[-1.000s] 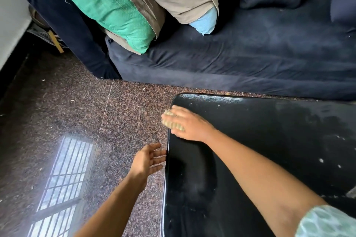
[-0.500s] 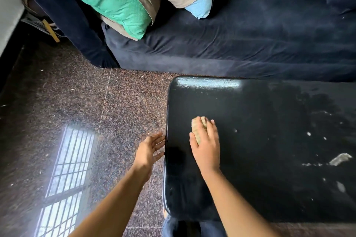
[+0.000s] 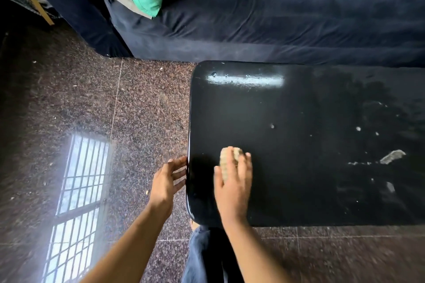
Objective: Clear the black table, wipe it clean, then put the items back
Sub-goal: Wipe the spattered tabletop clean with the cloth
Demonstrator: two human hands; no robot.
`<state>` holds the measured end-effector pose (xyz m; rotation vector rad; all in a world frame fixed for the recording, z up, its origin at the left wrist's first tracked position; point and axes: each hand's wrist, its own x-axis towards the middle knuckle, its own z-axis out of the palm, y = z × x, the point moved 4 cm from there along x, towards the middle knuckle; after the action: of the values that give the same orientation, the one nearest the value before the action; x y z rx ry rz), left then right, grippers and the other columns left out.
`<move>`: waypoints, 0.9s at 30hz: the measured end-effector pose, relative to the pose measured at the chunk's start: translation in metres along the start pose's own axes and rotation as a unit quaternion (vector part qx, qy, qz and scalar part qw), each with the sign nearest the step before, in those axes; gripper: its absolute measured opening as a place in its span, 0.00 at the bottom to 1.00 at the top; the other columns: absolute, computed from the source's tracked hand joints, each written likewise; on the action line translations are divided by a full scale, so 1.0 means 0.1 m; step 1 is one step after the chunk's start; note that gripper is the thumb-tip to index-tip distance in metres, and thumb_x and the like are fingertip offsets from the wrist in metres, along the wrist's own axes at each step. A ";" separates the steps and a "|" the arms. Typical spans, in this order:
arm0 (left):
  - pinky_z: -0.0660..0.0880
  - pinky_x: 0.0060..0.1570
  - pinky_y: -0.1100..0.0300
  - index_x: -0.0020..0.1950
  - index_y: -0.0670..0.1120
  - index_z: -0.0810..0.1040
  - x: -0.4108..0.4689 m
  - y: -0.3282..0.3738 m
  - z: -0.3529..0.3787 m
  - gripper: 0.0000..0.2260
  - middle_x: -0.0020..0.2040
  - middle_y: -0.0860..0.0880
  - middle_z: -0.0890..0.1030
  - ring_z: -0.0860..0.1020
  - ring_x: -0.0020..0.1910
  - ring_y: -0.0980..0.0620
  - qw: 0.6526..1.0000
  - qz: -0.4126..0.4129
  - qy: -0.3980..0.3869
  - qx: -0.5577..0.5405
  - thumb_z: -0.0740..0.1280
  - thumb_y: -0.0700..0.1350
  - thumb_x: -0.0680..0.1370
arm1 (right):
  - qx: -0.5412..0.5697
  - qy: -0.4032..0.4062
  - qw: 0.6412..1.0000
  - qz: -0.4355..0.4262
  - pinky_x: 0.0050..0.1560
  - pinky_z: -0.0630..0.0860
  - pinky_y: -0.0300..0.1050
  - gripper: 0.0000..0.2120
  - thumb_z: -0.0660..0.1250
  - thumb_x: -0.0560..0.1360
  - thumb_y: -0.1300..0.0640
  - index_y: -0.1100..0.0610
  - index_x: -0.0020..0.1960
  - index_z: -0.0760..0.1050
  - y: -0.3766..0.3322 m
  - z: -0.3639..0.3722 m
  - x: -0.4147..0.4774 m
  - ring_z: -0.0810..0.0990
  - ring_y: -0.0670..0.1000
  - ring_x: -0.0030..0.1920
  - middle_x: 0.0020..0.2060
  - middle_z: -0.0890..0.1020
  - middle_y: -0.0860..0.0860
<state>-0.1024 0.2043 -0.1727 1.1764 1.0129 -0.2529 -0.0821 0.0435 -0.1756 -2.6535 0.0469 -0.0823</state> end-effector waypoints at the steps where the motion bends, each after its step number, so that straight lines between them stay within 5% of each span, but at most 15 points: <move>1: 0.75 0.44 0.58 0.55 0.44 0.79 -0.02 -0.03 0.00 0.18 0.49 0.48 0.83 0.80 0.46 0.52 1.000 0.006 0.006 0.002 0.50 0.44 0.82 | 0.014 -0.027 0.998 -0.047 0.71 0.63 0.54 0.23 0.63 0.75 0.52 0.54 0.70 0.69 -0.16 0.08 -0.07 0.65 0.60 0.70 0.67 0.72 0.56; 4: 0.74 0.42 0.59 0.54 0.45 0.79 -0.11 -0.10 -0.02 0.18 0.46 0.50 0.84 0.80 0.44 0.54 1.000 0.015 0.014 0.005 0.49 0.45 0.83 | 0.001 -0.142 0.963 -0.230 0.71 0.63 0.53 0.25 0.62 0.74 0.52 0.53 0.71 0.67 -0.33 0.20 -0.45 0.64 0.57 0.72 0.69 0.71 0.55; 6: 0.74 0.43 0.59 0.54 0.45 0.78 -0.17 -0.14 -0.02 0.18 0.47 0.50 0.83 0.80 0.45 0.54 1.000 0.022 0.013 0.012 0.49 0.45 0.83 | -0.012 -0.147 0.954 -0.262 0.71 0.63 0.52 0.25 0.64 0.74 0.51 0.52 0.70 0.68 -0.06 0.05 -0.50 0.65 0.56 0.71 0.68 0.72 0.54; 11: 0.74 0.53 0.55 0.60 0.42 0.77 -0.29 -0.24 -0.03 0.18 0.51 0.53 0.82 0.79 0.52 0.54 0.999 0.039 0.033 0.013 0.50 0.47 0.84 | -0.017 -0.039 0.998 -0.037 0.69 0.65 0.55 0.24 0.62 0.76 0.51 0.51 0.71 0.66 0.90 -0.47 -0.53 0.64 0.59 0.71 0.69 0.68 0.54; 13: 0.73 0.57 0.54 0.61 0.42 0.77 -0.33 -0.29 -0.02 0.18 0.52 0.53 0.82 0.79 0.54 0.53 0.998 0.041 0.037 0.005 0.50 0.47 0.84 | -0.009 -0.019 0.999 0.045 0.68 0.67 0.58 0.24 0.60 0.77 0.48 0.51 0.72 0.67 0.89 -0.47 -0.69 0.63 0.59 0.72 0.70 0.67 0.55; 15: 0.72 0.57 0.53 0.59 0.43 0.76 -0.36 -0.30 0.00 0.18 0.52 0.52 0.81 0.79 0.54 0.54 0.999 0.042 0.035 -0.005 0.49 0.47 0.84 | 0.002 -0.036 0.999 0.040 0.68 0.67 0.58 0.24 0.58 0.77 0.46 0.51 0.72 0.66 0.58 -0.34 -0.85 0.62 0.60 0.71 0.69 0.68 0.57; 21: 0.73 0.47 0.58 0.60 0.44 0.76 -0.38 -0.27 -0.05 0.20 0.52 0.50 0.81 0.79 0.50 0.58 1.000 0.020 0.008 0.006 0.47 0.50 0.84 | 0.013 -0.132 0.976 -0.175 0.70 0.65 0.55 0.23 0.61 0.76 0.48 0.52 0.70 0.68 -0.24 0.11 -0.98 0.64 0.58 0.71 0.68 0.71 0.57; 25: 0.74 0.46 0.59 0.62 0.42 0.76 -0.43 -0.28 -0.02 0.20 0.52 0.49 0.81 0.79 0.53 0.53 0.998 0.042 0.043 0.020 0.49 0.49 0.84 | -0.027 -0.189 0.882 -0.431 0.71 0.63 0.53 0.20 0.61 0.78 0.53 0.48 0.70 0.67 0.22 0.04 -1.00 0.66 0.56 0.70 0.67 0.73 0.52; 27: 0.74 0.49 0.58 0.64 0.40 0.75 -0.46 -0.30 0.04 0.19 0.56 0.47 0.80 0.77 0.56 0.50 0.995 0.057 0.077 0.020 0.50 0.47 0.84 | -0.058 -0.187 0.878 -0.437 0.72 0.62 0.52 0.21 0.61 0.79 0.54 0.45 0.71 0.66 0.65 -0.14 -0.87 0.65 0.56 0.70 0.68 0.72 0.52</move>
<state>-0.1451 0.1734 -0.1562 1.3005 1.0749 -0.0940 -0.1709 -0.0166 -0.1978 -2.5318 -1.3012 0.1465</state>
